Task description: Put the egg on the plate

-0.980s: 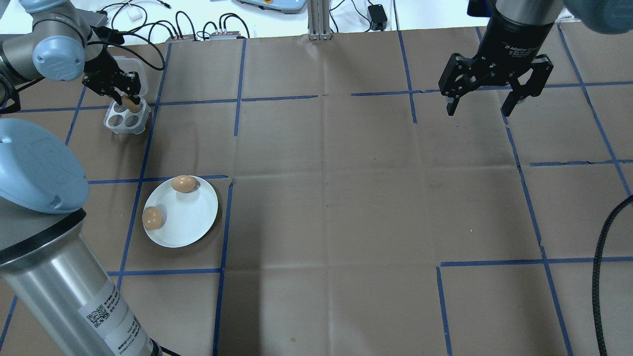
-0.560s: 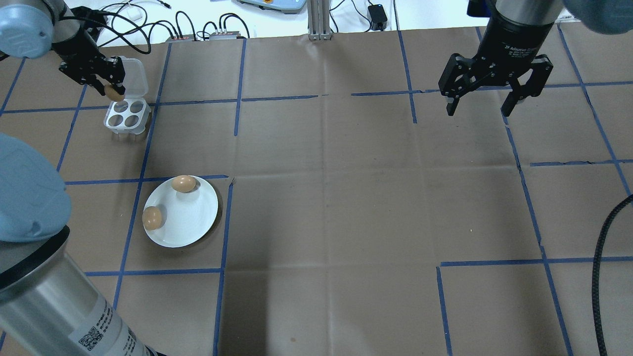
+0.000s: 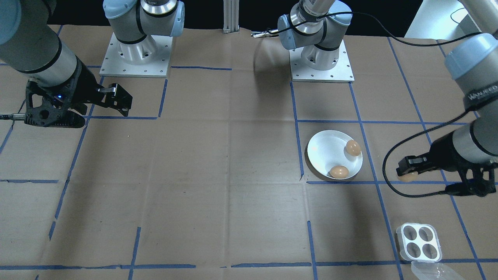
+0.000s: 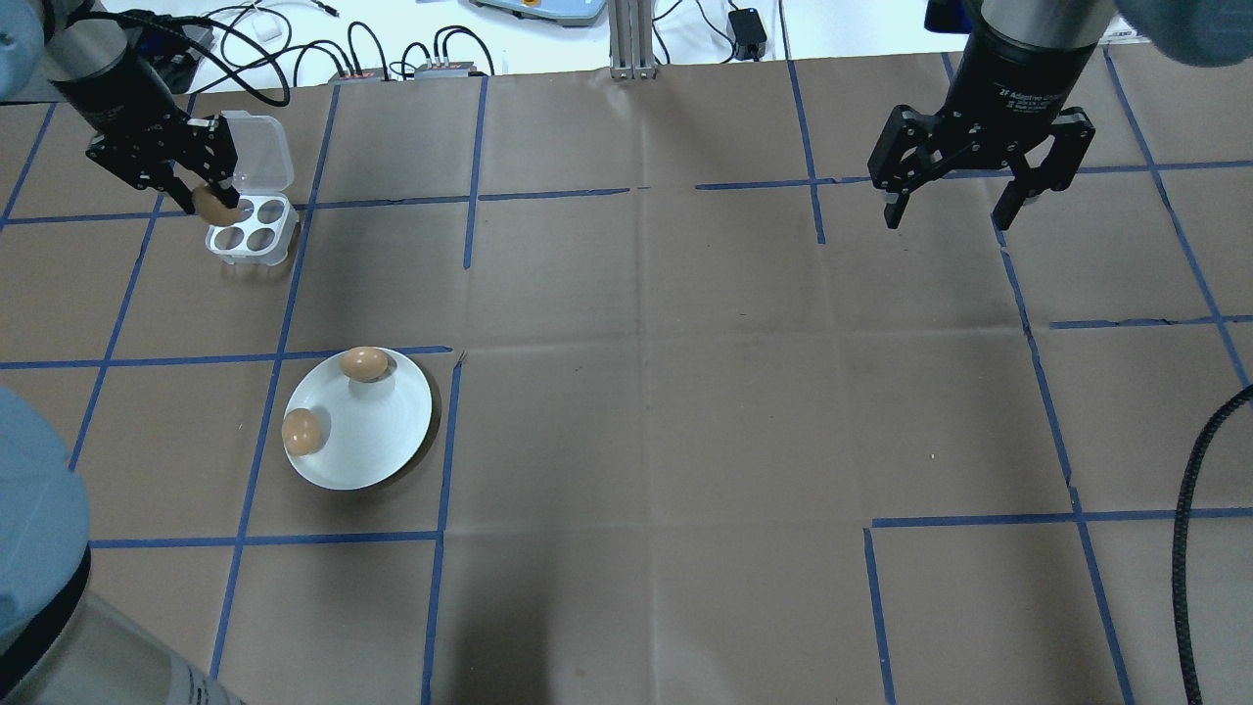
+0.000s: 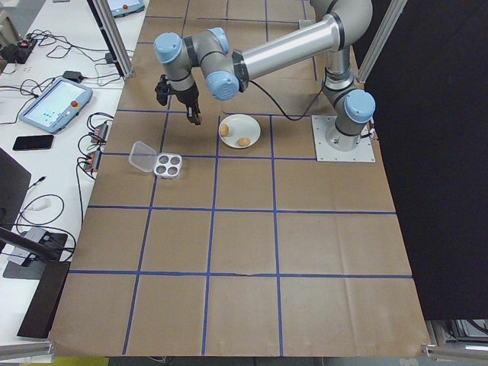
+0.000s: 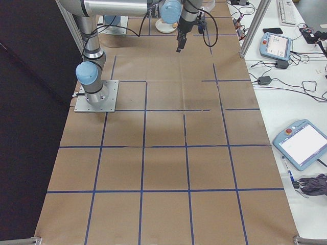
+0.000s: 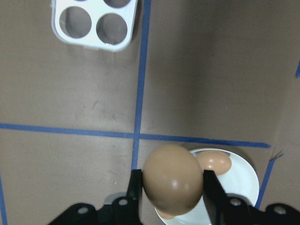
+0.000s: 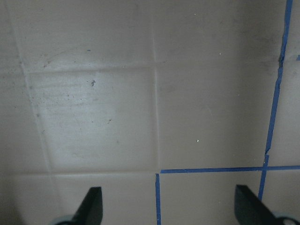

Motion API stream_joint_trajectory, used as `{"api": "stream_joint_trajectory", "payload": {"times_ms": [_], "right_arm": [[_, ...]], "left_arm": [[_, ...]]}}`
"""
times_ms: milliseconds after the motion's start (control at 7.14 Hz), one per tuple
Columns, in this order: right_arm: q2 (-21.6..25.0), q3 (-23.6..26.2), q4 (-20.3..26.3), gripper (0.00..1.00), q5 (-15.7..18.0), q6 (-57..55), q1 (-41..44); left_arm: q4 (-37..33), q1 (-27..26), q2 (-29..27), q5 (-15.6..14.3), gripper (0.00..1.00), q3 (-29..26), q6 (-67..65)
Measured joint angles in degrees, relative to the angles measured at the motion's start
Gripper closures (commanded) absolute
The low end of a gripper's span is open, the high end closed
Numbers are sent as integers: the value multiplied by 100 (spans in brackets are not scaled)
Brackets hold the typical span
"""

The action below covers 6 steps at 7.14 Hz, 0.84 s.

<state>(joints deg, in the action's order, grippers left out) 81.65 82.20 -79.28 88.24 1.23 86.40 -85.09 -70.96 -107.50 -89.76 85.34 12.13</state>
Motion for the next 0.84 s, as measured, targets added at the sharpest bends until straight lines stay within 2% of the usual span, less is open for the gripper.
{"api": "stream_joint_trajectory", "payload": {"times_ms": [280,420,840], "right_arm": [[-1,0,0,0,0,0,0],[0,-1,0,0,0,0,0],[-1,0,-2,0,0,0,0]], "left_arm": [[668,-336,713,30,92,1279,-588],[1050,-530,861,33,93,1774,-863],[2279,-725,760,29,92,3042,-1110]]}}
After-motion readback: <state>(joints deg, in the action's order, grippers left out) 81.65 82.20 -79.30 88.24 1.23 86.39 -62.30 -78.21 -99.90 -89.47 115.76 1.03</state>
